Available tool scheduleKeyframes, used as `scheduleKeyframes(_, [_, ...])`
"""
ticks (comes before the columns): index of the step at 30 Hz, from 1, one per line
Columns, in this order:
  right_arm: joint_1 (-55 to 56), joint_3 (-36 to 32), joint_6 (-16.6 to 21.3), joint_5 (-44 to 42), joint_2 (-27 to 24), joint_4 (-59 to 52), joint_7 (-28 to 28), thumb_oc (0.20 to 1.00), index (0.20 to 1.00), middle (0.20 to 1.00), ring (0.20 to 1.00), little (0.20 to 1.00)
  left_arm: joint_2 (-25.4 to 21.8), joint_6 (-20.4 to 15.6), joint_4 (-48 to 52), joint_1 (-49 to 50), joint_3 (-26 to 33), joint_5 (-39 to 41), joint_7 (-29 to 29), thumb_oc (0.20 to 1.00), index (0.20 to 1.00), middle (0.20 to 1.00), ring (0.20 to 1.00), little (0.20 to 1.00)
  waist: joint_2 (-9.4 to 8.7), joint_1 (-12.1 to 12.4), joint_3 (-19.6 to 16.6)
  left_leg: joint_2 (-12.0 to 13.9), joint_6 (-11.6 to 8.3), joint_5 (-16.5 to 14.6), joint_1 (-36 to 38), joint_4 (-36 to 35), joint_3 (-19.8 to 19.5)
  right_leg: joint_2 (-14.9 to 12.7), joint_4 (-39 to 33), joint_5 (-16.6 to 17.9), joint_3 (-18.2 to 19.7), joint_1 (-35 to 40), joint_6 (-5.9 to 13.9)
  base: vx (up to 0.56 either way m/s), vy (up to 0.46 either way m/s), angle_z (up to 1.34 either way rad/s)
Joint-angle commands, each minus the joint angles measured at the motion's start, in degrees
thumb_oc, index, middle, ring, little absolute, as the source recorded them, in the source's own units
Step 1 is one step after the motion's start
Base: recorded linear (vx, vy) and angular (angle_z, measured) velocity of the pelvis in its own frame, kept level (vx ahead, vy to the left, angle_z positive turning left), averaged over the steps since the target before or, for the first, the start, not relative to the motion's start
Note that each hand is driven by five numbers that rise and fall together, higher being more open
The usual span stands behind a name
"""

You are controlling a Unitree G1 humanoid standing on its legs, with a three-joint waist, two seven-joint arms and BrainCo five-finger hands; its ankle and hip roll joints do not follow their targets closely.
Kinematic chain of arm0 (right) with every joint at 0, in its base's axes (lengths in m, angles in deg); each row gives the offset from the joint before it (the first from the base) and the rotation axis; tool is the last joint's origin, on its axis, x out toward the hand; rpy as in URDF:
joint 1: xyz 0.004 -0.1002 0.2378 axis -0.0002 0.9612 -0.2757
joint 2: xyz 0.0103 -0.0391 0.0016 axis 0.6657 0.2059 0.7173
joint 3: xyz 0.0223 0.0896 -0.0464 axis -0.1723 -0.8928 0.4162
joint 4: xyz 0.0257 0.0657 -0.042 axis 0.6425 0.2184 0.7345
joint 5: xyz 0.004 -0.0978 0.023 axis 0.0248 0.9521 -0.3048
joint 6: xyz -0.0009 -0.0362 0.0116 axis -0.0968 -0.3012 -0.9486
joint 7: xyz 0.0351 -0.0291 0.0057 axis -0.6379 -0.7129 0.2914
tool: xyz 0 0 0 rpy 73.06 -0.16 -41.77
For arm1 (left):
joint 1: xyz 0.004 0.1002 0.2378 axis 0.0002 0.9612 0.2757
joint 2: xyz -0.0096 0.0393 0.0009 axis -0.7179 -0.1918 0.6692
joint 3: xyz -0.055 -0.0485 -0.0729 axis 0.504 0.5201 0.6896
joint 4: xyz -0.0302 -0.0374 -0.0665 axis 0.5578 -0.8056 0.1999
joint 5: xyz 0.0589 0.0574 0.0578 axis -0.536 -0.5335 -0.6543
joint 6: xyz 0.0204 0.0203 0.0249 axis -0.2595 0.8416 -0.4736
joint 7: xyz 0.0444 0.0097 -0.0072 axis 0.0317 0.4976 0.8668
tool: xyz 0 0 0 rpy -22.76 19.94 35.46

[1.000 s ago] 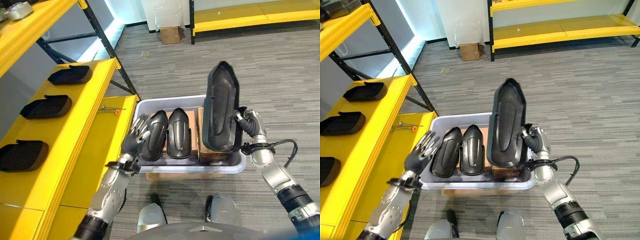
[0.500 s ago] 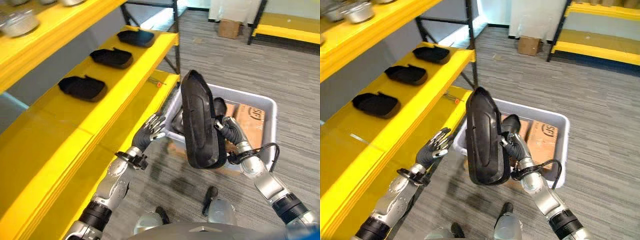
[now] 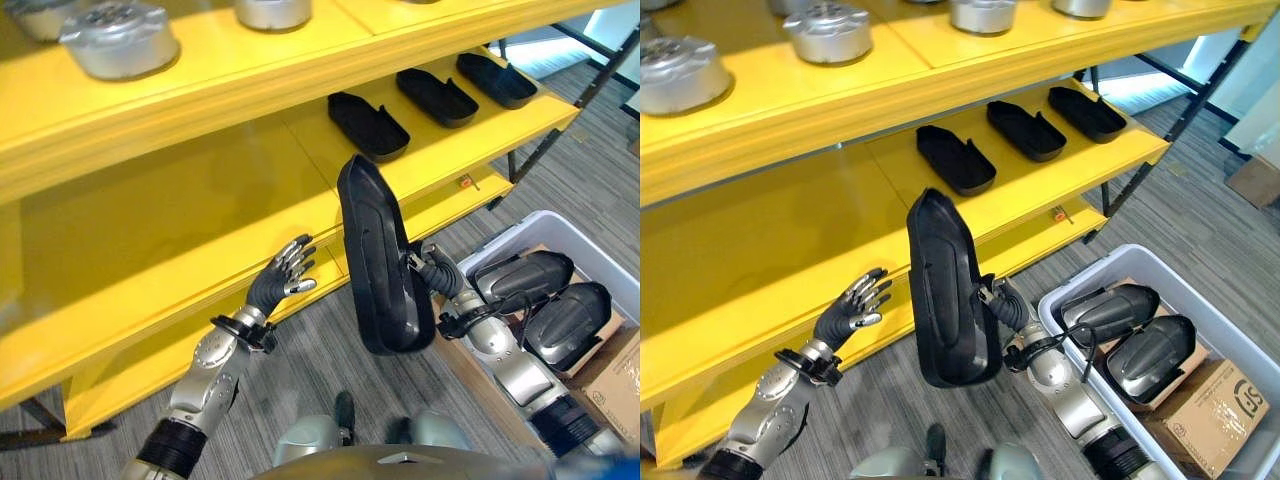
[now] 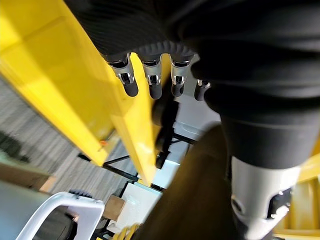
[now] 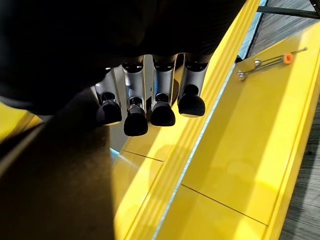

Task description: Move parts from the plastic box to the shelf.

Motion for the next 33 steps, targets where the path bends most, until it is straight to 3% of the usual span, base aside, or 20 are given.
scheduleKeyframes(1, [-3.38,-3.29,2.72,-2.87,0.96,-2.04,-2.10,0.200,0.200,0.200,0.200,0.200,1.08,-1.65,3.17,-1.43,-1.82,0.53,-1.57,1.000,1.000,1.000,1.000,1.000,-1.71,-4.06,-0.75,2.68,-3.56,-1.33,0.03,0.03,5.49,-2.59,-16.09,11.53,3.94,5.69,3.97,0.15,-0.061,0.70])
scheduleKeyframes(3, [-2.88,-3.16,2.48,-2.94,1.18,-2.03,-3.58,0.200,0.200,0.200,0.200,0.200,1.73,-1.25,2.89,-1.91,-3.55,0.17,-2.71,1.000,1.000,1.000,1.000,1.000,-2.00,-5.20,-0.52,1.91,-3.12,-1.75,0.14,0.03,2.95,-1.14,-15.95,13.49,8.30,3.07,4.25,0.10,-0.059,0.96])
scheduleKeyframes(6, [-2.52,-3.82,2.86,-3.10,1.31,-1.51,-3.76,0.200,0.200,0.200,0.200,0.200,2.33,-0.45,2.69,-2.96,-6.36,-2.11,-3.29,1.000,1.000,1.000,1.000,1.000,-2.20,-6.51,-0.73,0.82,-2.61,-1.86,-0.21,0.03,-1.19,0.59,-16.57,13.08,13.65,2.84,3.55,0.10,-0.093,1.13])
scheduleKeyframes(13, [-3.38,-1.73,3.55,-3.42,1.39,0.39,-1.67,0.200,0.200,0.200,0.200,0.200,1.89,-0.27,2.20,-1.58,-6.66,-2.05,-3.37,1.000,1.000,1.000,1.000,1.000,-1.63,-5.15,-1.74,0.37,-2.43,-1.84,-0.22,0.03,-2.12,0.34,-17.75,10.78,12.98,6.05,2.57,0.16,-0.084,0.53])
scheduleKeyframes(22, [-3.47,-0.39,2.80,-4.27,1.91,0.64,-1.82,0.200,0.200,0.200,0.200,0.200,2.20,0.04,3.09,0.28,-5.81,-0.67,-0.95,1.000,1.000,1.000,1.000,1.000,-1.44,-4.01,-1.66,0.58,-2.27,-2.20,0.10,0.76,0.11,0.36,-17.77,7.56,10.69,9.90,1.44,0.11,-0.065,0.03])
scheduleKeyframes(26, [-3.07,-0.62,2.51,-4.36,2.05,0.35,-0.91,0.200,0.200,0.200,0.200,0.200,1.50,0.82,3.27,1.89,-4.74,-2.49,-2.88,1.000,1.000,1.000,1.000,1.000,-1.40,-3.58,-1.45,0.79,-2.39,-2.83,-0.21,2.44,0.92,0.38,-16.84,6.36,9.59,10.57,0.94,0.09,-0.132,0.06])
scheduleKeyframes(29, [-3.35,-0.25,2.07,-5.76,1.95,0.79,-0.53,0.200,0.200,0.200,0.200,0.200,1.18,1.08,3.71,1.99,-4.95,-2.59,-3.51,1.000,1.000,1.000,1.000,1.000,-1.25,-3.84,-1.18,2.05,-3.20,-3.46,-0.78,4.75,3.85,-0.12,-16.64,5.46,7.73,10.99,0.19,0.04,-0.101,0.11])
scheduleKeyframes(30, [-3.63,-0.24,2.16,-6.04,1.81,1.02,-0.39,0.200,0.200,0.200,0.200,0.200,1.06,0.67,3.88,1.53,-5.56,-2.29,-3.88,1.000,1.000,1.000,1.000,1.000,-1.50,-4.15,-0.79,3.24,-3.98,-4.23,-2.16,8.64,6.25,-0.99,-16.51,5.25,6.63,11.10,-0.44,-0.08,-0.080,0.23])
scheduleKeyframes(32, [-6.12,-0.47,1.56,-5.06,1.58,3.98,-1.68,0.200,0.200,0.200,0.200,0.200,1.40,1.37,2.37,-2.52,-7.74,-0.92,-5.23,1.000,1.000,1.000,1.000,1.000,-1.71,-5.96,0.54,8.10,-5.39,-7.07,-6.23,19.54,15.01,-3.82,-13.36,2.91,2.20,10.99,-1.45,-0.04,0.004,1.12])
scheduleKeyframes(33, [-6.78,-0.78,1.56,-4.96,1.50,5.01,-1.09,0.200,0.200,0.200,0.200,0.200,1.74,2.01,2.04,-3.55,-8.52,-0.22,-5.15,1.000,1.000,1.000,1.000,1.000,-1.77,-6.97,0.50,11.46,-6.48,-5.11,-7.05,22.85,19.13,-4.40,-12.87,2.06,0.42,11.60,-2.14,0.08,0.096,1.56])
